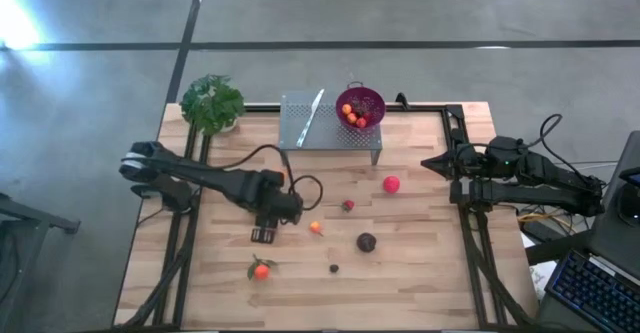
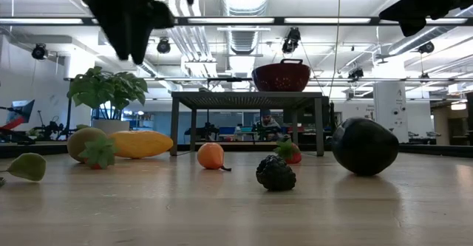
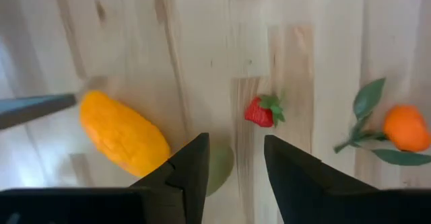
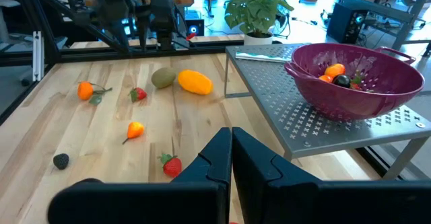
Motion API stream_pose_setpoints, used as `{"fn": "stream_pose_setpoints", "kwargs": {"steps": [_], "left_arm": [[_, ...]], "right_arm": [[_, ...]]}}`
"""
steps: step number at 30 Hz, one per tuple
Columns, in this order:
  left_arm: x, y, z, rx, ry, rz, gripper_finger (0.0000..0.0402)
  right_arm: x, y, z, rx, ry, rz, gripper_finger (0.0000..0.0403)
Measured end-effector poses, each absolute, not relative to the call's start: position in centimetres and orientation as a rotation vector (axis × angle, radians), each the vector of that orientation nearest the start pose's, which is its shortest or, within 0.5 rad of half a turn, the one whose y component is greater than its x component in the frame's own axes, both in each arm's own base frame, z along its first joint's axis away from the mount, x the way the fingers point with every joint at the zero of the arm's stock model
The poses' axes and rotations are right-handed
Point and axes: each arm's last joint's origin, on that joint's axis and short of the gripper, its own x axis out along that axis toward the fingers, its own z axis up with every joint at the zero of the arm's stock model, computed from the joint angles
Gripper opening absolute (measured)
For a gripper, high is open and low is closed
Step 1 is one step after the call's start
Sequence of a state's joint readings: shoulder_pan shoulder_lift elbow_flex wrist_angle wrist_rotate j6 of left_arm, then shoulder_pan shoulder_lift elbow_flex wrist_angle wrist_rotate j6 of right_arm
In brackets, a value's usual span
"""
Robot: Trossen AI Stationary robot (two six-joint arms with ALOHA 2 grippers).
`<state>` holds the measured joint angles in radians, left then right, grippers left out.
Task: Pick & Place Fruit
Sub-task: Put the red strawberry into the violet strainer bowl on the shelf
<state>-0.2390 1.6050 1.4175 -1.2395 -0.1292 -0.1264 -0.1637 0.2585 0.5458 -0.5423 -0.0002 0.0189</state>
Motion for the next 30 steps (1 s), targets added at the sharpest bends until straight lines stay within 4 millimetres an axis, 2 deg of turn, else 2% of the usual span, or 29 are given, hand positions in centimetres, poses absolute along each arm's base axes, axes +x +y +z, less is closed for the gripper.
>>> {"fn": "stream_pose_setpoints", "kwargs": {"steps": [8, 13, 19, 25, 30], "left_arm": [[27.8, -6.8, 23.9, 0.162, 1.454, -0.011, 0.0147], [27.3, -6.6, 22.1, 0.155, 1.484, 0.0, 0.0147], [27.5, -6.8, 21.2, 0.104, 1.438, 0.008, 0.0159], [27.8, -7.0, 20.9, 0.104, 1.403, -0.032, 0.0203], [27.7, -7.2, 20.9, 0.115, 1.413, -0.14, 0.0228]], "right_arm": [[7.5, -1.2, 27.4, 0.04, 0.253, -0.165, 0.0008], [7.5, -1.2, 27.4, 0.04, 0.253, -0.165, 0.0008], [7.5, -1.2, 27.4, 0.04, 0.253, -0.165, 0.0008], [7.5, -1.2, 27.4, 0.04, 0.253, -0.165, 0.0008], [7.5, -1.2, 27.4, 0.04, 0.253, -0.165, 0.0008]]}}
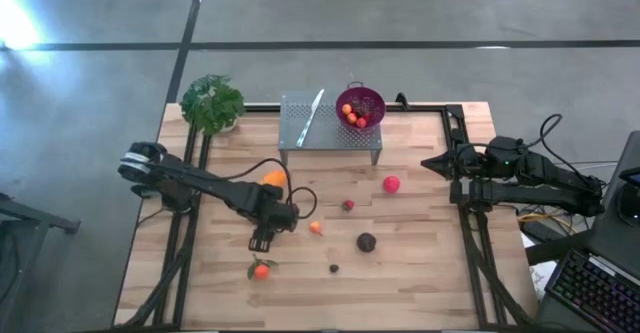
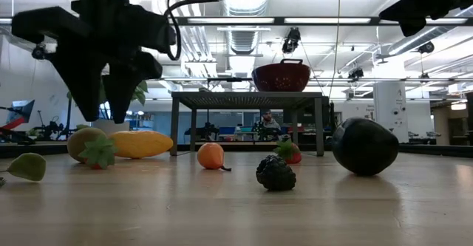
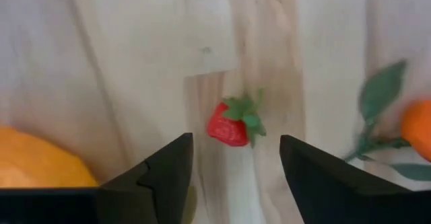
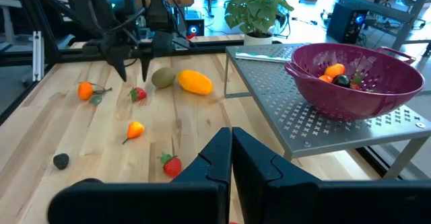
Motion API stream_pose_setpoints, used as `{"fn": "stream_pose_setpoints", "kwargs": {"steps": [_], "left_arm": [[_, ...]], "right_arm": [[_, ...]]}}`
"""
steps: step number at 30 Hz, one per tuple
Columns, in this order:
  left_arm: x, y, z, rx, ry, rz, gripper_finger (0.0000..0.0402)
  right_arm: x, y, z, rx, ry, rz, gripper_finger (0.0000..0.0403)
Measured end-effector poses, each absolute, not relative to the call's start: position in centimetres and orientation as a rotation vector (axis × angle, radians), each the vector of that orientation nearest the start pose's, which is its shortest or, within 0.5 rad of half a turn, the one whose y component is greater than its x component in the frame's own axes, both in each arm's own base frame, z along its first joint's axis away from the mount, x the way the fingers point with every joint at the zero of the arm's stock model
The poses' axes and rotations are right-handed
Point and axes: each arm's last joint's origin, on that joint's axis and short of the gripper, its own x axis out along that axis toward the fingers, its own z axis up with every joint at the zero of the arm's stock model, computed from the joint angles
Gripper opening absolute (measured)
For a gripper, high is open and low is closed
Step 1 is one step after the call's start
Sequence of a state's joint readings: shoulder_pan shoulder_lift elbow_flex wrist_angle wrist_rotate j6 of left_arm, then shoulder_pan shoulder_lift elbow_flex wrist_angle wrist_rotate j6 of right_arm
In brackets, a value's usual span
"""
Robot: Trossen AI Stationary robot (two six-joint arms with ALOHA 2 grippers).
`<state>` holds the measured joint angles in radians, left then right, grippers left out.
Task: Pick & Place Fruit
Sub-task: Put the red strawberry into the violet strainer bowl on the shelf
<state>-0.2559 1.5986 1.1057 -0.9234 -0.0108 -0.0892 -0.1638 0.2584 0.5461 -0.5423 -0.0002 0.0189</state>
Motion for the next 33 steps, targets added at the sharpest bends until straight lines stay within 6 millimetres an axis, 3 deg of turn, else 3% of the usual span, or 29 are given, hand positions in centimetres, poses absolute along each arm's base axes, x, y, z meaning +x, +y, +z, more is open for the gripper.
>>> {"fn": "stream_pose_setpoints", "kwargs": {"steps": [15, 33], "left_arm": [[27.1, -7.4, 18.1, 0.18, 1.375, -0.243, 0.0225], [26.2, -7.1, 15.2, 0.187, 1.329, -0.251, 0.0212]], "right_arm": [[7.5, -1.2, 27.4, 0.04, 0.253, -0.165, 0.0008], [7.5, -1.2, 27.4, 0.04, 0.253, -0.165, 0.0008]]}}
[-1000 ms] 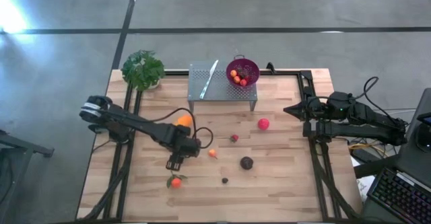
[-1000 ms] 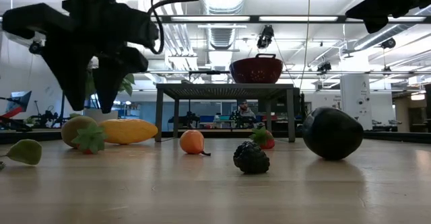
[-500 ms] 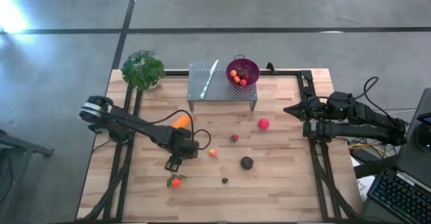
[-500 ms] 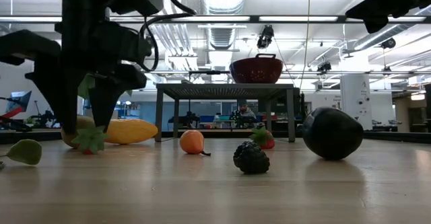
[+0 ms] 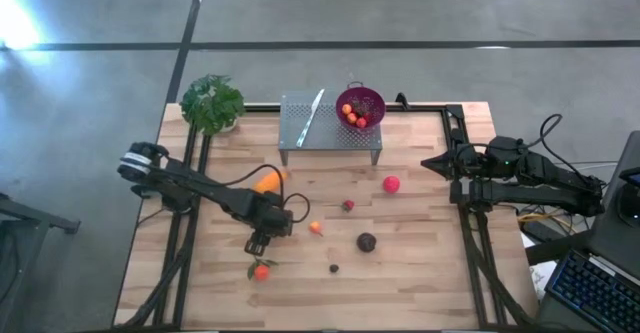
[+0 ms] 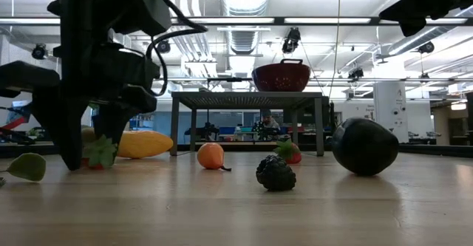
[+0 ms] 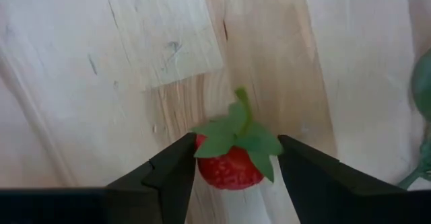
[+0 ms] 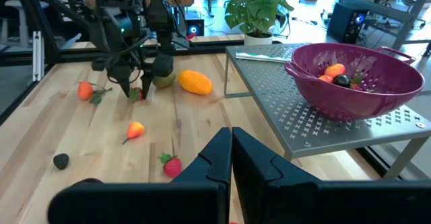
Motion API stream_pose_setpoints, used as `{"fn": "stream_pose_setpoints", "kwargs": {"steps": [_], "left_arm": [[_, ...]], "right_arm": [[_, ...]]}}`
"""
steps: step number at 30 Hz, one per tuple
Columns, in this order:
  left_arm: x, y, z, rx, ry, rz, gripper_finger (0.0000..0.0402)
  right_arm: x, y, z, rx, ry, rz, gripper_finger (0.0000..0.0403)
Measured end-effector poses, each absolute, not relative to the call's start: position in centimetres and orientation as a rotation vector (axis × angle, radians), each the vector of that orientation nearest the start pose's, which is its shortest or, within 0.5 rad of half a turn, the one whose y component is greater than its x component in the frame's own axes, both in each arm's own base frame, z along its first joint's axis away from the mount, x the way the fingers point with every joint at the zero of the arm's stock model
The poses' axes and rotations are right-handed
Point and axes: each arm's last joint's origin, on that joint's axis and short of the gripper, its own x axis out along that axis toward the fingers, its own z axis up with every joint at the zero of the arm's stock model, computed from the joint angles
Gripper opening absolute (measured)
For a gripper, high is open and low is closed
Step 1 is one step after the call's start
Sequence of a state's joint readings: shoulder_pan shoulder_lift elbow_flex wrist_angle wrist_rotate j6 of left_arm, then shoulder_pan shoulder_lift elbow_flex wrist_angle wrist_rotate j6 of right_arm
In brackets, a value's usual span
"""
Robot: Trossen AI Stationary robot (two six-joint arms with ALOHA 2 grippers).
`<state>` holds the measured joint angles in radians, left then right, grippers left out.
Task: Pick & Place Fruit
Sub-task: Put the red strawberry into the violet strainer bowl on the shelf
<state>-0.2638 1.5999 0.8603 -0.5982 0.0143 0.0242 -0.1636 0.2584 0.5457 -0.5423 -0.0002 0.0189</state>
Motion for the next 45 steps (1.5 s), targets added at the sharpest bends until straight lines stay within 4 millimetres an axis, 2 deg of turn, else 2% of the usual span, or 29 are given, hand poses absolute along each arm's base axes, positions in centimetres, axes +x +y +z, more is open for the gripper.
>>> {"fn": "stream_pose_setpoints", "kwargs": {"steps": [17, 26, 45], "left_arm": [[26.3, -7.1, 15.1, 0.197, 1.304, -0.253, 0.0152], [26.6, -7.2, 15.4, 0.2, 1.283, -0.248, 0.0155], [30.4, -7.7, 20.7, 0.252, 1.071, -0.229, 0.0153]], "right_arm": [[7.5, -1.2, 27.4, 0.04, 0.253, -0.165, 0.0008], [7.5, -1.2, 27.4, 0.04, 0.253, -0.165, 0.0008], [7.5, -1.2, 27.4, 0.04, 0.253, -0.165, 0.0008]]}}
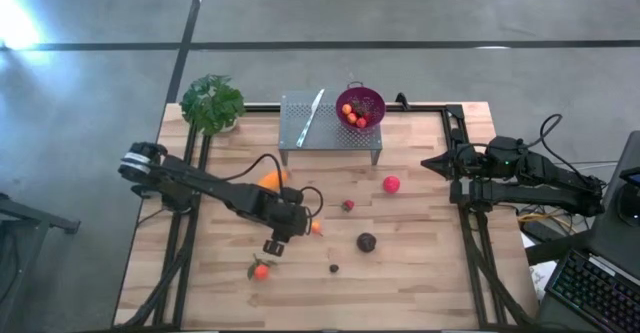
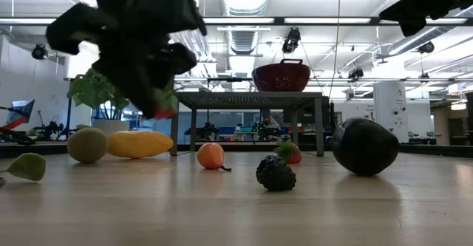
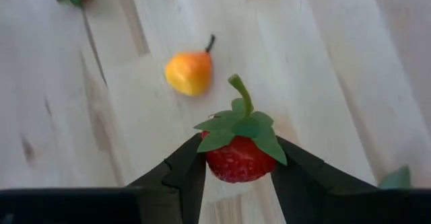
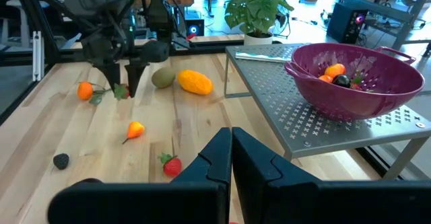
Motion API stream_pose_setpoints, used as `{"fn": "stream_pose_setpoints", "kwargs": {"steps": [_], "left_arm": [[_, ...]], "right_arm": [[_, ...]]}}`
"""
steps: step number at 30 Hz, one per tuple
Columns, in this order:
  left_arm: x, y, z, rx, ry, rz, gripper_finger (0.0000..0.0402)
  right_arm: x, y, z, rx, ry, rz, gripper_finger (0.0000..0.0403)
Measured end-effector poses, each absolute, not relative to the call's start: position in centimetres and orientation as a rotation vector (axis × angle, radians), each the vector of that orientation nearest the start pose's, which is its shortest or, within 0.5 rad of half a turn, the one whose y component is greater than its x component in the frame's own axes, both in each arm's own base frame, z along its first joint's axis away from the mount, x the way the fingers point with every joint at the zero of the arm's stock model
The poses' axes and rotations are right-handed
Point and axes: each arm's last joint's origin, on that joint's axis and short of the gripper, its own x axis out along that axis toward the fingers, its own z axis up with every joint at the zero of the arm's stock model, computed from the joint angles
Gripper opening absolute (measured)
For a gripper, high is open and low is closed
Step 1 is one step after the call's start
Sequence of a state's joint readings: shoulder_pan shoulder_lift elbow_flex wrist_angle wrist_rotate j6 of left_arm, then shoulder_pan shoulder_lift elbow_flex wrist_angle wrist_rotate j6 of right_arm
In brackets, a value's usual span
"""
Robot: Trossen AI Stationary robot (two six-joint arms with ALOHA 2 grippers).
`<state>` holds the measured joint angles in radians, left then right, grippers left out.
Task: Pick & Place Fruit
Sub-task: Put the red strawberry into the violet strainer bowl on the shelf
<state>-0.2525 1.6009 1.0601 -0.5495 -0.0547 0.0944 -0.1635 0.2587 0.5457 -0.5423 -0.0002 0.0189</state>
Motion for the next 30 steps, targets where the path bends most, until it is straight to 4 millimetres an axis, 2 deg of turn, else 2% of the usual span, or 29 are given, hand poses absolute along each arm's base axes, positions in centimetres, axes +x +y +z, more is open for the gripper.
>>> {"fn": "stream_pose_setpoints", "kwargs": {"steps": [19, 30], "left_arm": [[32.0, -7.2, 22.9, 0.243, 0.947, -0.171, 0.0152], [34.0, -6.1, 24.5, 0.216, 0.716, -0.084, 0.0152]], "right_arm": [[7.5, -1.2, 27.4, 0.04, 0.253, -0.165, 0.0008], [7.5, -1.2, 27.4, 0.04, 0.253, -0.165, 0.0008]]}}
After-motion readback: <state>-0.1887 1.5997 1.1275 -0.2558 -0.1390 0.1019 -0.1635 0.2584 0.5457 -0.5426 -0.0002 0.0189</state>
